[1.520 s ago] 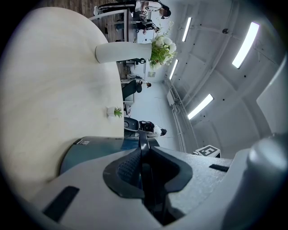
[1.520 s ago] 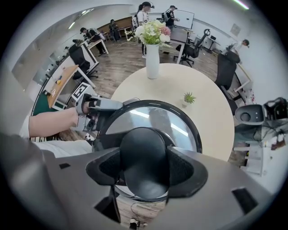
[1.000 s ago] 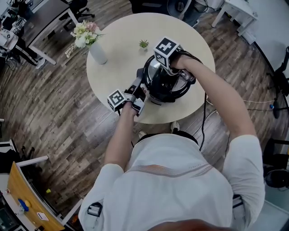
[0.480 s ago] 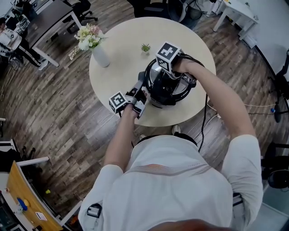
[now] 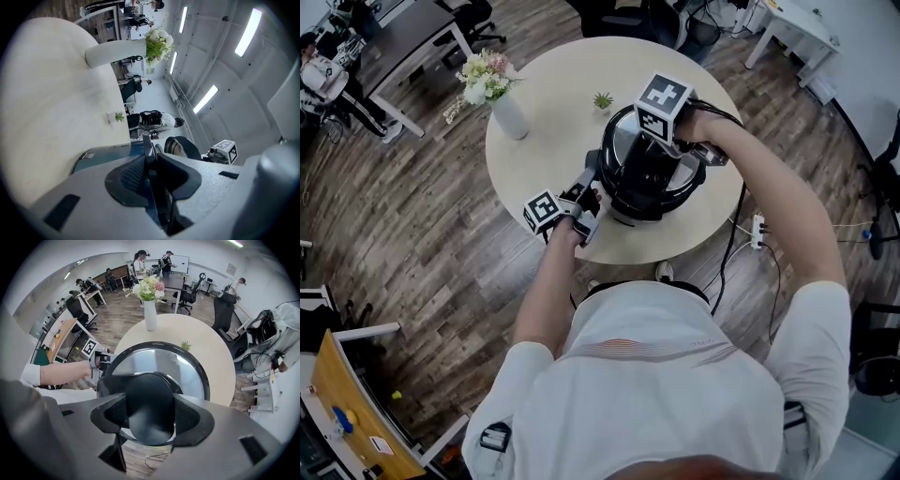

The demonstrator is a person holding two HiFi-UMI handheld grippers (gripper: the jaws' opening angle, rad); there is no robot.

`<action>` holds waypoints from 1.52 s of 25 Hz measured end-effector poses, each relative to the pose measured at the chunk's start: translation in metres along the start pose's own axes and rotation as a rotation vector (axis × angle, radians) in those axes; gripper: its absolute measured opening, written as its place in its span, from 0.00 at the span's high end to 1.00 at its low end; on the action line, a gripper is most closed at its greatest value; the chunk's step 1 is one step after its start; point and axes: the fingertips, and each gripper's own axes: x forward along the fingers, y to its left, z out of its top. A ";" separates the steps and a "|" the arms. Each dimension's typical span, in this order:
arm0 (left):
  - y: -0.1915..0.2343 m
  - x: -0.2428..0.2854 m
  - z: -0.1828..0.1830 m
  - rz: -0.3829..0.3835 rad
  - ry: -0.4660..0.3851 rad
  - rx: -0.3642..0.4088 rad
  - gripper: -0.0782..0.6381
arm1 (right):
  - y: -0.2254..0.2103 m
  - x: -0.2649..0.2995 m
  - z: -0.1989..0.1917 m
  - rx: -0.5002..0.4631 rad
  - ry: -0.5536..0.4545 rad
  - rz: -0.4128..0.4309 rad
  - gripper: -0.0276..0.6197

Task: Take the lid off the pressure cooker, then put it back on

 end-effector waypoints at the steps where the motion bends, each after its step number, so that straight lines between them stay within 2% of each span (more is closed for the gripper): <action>1: -0.002 0.000 0.000 0.019 0.010 0.039 0.78 | 0.000 -0.008 0.001 -0.007 -0.013 0.001 0.52; 2: -0.004 -0.001 0.001 0.042 0.019 0.085 0.77 | 0.000 -0.017 0.002 -0.011 -0.028 0.005 0.52; 3: -0.006 -0.002 0.002 0.069 0.025 0.136 0.73 | -0.001 -0.026 0.003 -0.011 -0.044 0.010 0.52; 4: -0.009 -0.004 0.004 0.101 0.026 0.194 0.61 | -0.002 -0.034 0.004 -0.010 -0.059 0.013 0.52; 5: -0.011 -0.006 0.008 0.142 0.022 0.264 0.55 | -0.004 -0.042 0.004 -0.009 -0.073 0.013 0.52; 7: -0.018 -0.012 0.018 0.250 0.008 0.462 0.52 | -0.011 -0.055 0.002 -0.009 -0.088 0.004 0.52; 10: -0.047 -0.017 0.032 0.402 -0.002 0.837 0.51 | -0.024 -0.067 -0.006 -0.013 -0.092 -0.013 0.52; 12: -0.076 -0.014 0.036 0.443 -0.007 1.047 0.50 | -0.034 -0.074 -0.013 -0.003 -0.097 -0.016 0.52; 13: -0.091 -0.011 0.035 0.444 -0.015 1.124 0.50 | -0.041 -0.077 -0.017 0.007 -0.102 -0.017 0.52; 15: -0.118 -0.004 0.030 0.426 -0.034 1.225 0.51 | -0.054 -0.082 -0.027 0.031 -0.110 -0.019 0.52; 17: -0.141 0.005 0.021 0.400 -0.048 1.273 0.54 | -0.068 -0.086 -0.039 0.055 -0.110 -0.024 0.52; 21: -0.176 0.028 0.000 0.342 -0.066 1.322 0.81 | -0.101 -0.090 -0.069 0.101 -0.100 -0.040 0.52; 22: -0.183 0.035 -0.006 0.325 -0.067 1.331 0.84 | -0.109 -0.090 -0.078 0.114 -0.098 -0.045 0.52; 30: -0.219 0.098 -0.061 0.240 -0.026 1.354 0.88 | -0.180 -0.081 -0.150 0.221 -0.068 -0.074 0.52; 34: -0.224 0.125 -0.080 0.226 -0.003 1.344 0.88 | -0.221 -0.067 -0.181 0.264 -0.042 -0.105 0.52; 38: -0.223 0.145 -0.095 0.229 0.012 1.331 0.88 | -0.252 -0.045 -0.204 0.305 -0.034 -0.097 0.52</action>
